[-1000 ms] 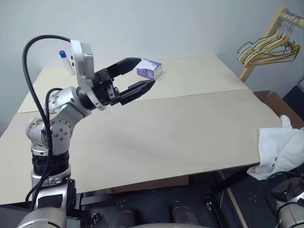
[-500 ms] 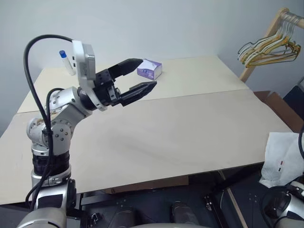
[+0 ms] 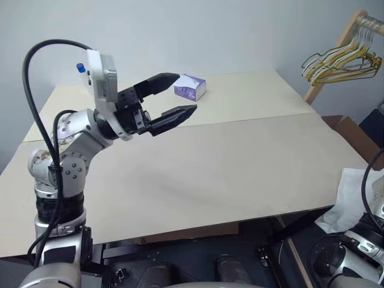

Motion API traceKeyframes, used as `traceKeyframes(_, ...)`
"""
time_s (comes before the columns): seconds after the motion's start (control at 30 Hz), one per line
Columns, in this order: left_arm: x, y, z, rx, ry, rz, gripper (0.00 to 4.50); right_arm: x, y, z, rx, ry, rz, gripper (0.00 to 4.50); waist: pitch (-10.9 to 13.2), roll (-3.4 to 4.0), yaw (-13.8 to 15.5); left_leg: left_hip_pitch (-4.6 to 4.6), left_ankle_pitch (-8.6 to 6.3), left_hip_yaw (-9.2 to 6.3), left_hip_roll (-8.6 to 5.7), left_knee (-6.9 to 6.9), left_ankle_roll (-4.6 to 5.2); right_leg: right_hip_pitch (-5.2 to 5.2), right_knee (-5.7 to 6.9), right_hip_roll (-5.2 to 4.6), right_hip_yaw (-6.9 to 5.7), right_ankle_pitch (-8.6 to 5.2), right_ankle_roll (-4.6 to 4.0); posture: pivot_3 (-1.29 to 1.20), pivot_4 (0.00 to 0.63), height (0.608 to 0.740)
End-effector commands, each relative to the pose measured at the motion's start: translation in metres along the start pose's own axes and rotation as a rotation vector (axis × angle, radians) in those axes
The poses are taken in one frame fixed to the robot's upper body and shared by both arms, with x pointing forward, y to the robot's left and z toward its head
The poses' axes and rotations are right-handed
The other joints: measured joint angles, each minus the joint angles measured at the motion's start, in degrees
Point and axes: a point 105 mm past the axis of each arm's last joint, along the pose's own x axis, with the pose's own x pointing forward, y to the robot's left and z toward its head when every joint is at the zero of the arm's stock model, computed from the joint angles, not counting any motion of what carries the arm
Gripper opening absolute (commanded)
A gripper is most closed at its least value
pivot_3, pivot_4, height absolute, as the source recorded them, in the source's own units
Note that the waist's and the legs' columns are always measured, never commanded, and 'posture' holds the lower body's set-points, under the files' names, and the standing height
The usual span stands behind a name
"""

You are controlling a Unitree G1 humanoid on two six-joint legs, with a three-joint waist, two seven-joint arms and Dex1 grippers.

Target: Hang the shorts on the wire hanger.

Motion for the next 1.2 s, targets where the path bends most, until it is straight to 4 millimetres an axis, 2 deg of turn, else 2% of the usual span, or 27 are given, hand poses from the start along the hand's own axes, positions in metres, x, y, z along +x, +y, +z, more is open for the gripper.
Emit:
traceKeyframes(0.03,0.002,-0.001,0.009,0.042,-0.018,-0.010,4.50,-0.015,0.001,0.047,0.035,-0.224,-0.019,4.45,0.0,0.00,0.0,0.00,0.00,0.00,0.00,0.00,0.00,0.00,0.00,0.00,0.00,0.00,0.00,0.02,0.031,0.740)
traceKeyframes(0.17,0.001,0.000,0.009,0.046,-0.017,-0.009,4.50,-0.040,0.027,0.071,-0.004,-0.411,0.082,4.45,0.0,0.00,-0.2,0.03,0.00,0.01,0.01,0.00,0.00,0.01,0.02,0.02,0.01,0.00,0.00,0.03,0.031,0.740)
traceKeyframes(0.3,-0.001,0.002,0.007,0.053,-0.012,0.010,4.50,-0.072,0.065,0.091,-0.049,-0.626,0.302,4.45,0.0,0.00,-0.2,0.05,0.00,0.01,0.02,0.00,-0.01,0.01,0.02,0.03,0.02,0.00,0.00,0.04,0.031,0.740)
traceKeyframes(0.4,-0.006,0.004,0.000,0.073,0.012,0.048,4.50,-0.111,0.111,0.099,0.002,-0.699,0.704,4.45,0.0,0.00,-0.2,0.05,0.00,0.01,0.01,-0.01,0.00,0.01,0.01,0.03,0.03,0.00,0.00,0.06,0.031,0.740)
traceKeyframes(0.5,-0.021,-0.001,-0.020,0.072,0.102,0.049,4.50,-0.150,0.150,0.092,0.048,-0.616,1.200,4.45,0.0,-0.02,-0.2,0.12,0.00,0.02,0.07,-0.05,0.00,0.06,-0.01,0.07,0.04,0.00,-0.01,0.07,0.031,0.740)
traceKeyframes(0.63,-0.041,-0.004,-0.043,0.098,0.210,0.110,4.50,-0.195,0.173,0.079,0.033,-0.495,1.684,4.45,0.1,-0.09,0.6,0.11,0.00,-0.01,0.14,-0.09,0.00,0.03,-0.02,0.09,-0.06,0.00,-0.03,0.11,0.030,0.740)
traceKeyframes(0.73,-0.050,-0.007,-0.052,0.109,0.248,0.151,4.50,-0.226,0.179,0.064,-0.073,-0.456,1.944,4.45,0.1,-0.16,1.8,0.10,0.00,0.00,0.14,-0.07,0.00,0.03,-0.04,0.05,-0.09,0.01,-0.04,0.14,0.028,0.740)
traceKeyframes(0.87,-0.060,-0.011,-0.064,0.158,0.322,0.187,4.50,-0.254,0.174,0.038,-0.220,-0.381,2.216,4.45,0.1,-0.18,3.8,0.06,-0.01,-0.03,0.15,-0.07,0.00,-0.01,-0.05,0.04,-0.20,-0.01,-0.06,0.18,0.026,0.740)
traceKeyframes(0.97,-0.066,-0.011,-0.070,0.171,0.350,0.216,4.50,-0.257,0.173,0.028,-0.279,-0.350,2.280,4.45,0.1,-0.18,5.3,0.03,-0.01,-0.02,0.14,-0.07,-0.01,-0.03,-0.06,0.02,-0.22,-0.01,-0.07,0.20,0.023,0.740)
traceKeyframes(1.2,-0.073,-0.013,-0.075,0.174,0.369,0.226,4.50,-0.253,0.168,0.025,-0.278,-0.310,2.284,4.45,0.1,-0.19,7.1,-0.03,0.00,-0.05,0.14,-0.04,-0.03,-0.07,-0.03,0.00,-0.30,0.00,-0.10,0.19,0.012,0.740)
